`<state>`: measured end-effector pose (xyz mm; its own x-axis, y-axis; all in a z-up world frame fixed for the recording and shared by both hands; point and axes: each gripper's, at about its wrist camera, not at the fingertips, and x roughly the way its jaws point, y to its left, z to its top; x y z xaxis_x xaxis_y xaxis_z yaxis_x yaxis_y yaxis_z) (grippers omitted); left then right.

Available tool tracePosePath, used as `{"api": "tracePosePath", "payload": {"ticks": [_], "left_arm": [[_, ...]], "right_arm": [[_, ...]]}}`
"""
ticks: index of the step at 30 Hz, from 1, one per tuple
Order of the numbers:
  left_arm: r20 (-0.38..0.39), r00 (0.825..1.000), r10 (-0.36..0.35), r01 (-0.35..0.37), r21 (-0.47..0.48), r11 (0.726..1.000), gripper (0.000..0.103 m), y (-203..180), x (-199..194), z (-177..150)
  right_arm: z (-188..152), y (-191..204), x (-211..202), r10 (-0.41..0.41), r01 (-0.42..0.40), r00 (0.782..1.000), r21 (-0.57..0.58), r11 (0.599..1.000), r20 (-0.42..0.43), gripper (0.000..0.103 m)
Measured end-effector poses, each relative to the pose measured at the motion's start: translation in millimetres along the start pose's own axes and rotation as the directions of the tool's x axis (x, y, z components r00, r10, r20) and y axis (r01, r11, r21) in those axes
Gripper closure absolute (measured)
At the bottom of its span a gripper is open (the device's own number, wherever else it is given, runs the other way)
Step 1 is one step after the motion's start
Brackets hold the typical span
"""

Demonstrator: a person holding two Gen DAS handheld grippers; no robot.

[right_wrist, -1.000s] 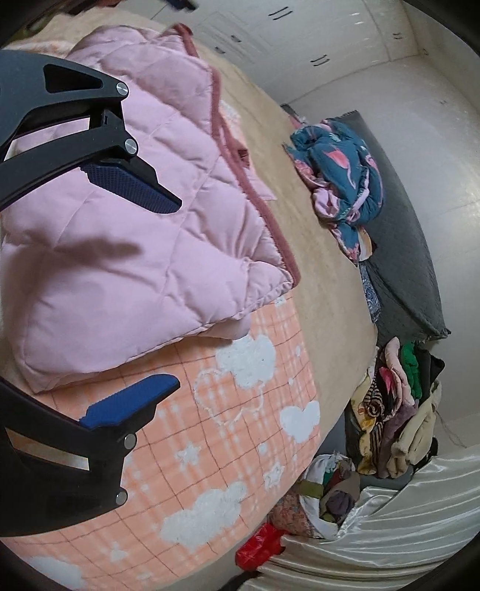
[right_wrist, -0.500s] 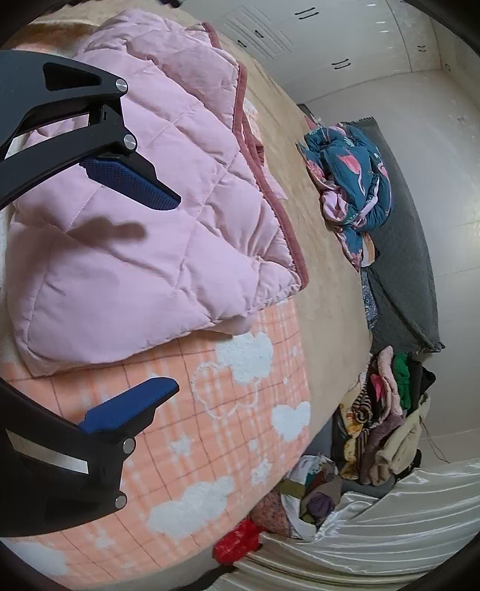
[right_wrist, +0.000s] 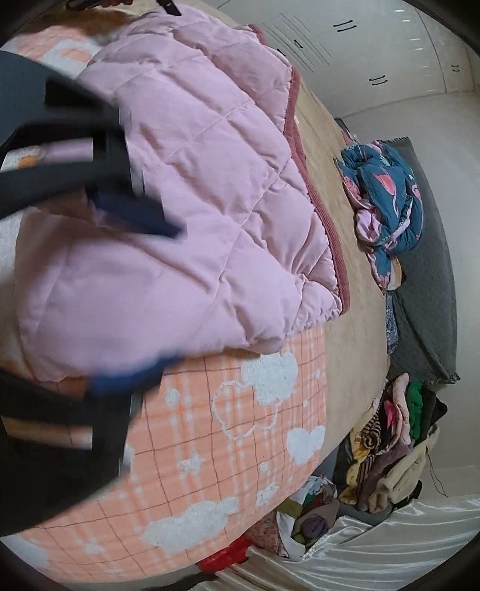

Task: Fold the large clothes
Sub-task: 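Grasp the jacket hem with both tools and lift it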

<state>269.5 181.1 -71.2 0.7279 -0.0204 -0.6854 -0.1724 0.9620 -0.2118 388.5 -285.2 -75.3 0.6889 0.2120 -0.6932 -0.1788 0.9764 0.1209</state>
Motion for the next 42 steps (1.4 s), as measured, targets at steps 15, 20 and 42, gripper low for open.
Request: {"api": "tracePosePath", "payload": {"ticks": [15,20,42], "left_arm": [[0.201,0.976,0.081,-0.112,0.149,0.982,0.089,-52,-25,63],[0.214,0.97,0.116,-0.155,0.172,0.973,0.089,-68,-3,98],[0.049,0.965,0.257,-0.262,0.16,0.952,0.087,-54,101,111]], "right_arm": [[21,-1,-63,-0.027,0.019,0.979,0.039,0.999,0.202,0.086],[53,-11,-36,-0.045,0.023,0.982,0.116,0.993,0.186,0.086],[71,-29,89,-0.1,0.106,0.994,0.291,0.951,-0.037,0.082]]}}
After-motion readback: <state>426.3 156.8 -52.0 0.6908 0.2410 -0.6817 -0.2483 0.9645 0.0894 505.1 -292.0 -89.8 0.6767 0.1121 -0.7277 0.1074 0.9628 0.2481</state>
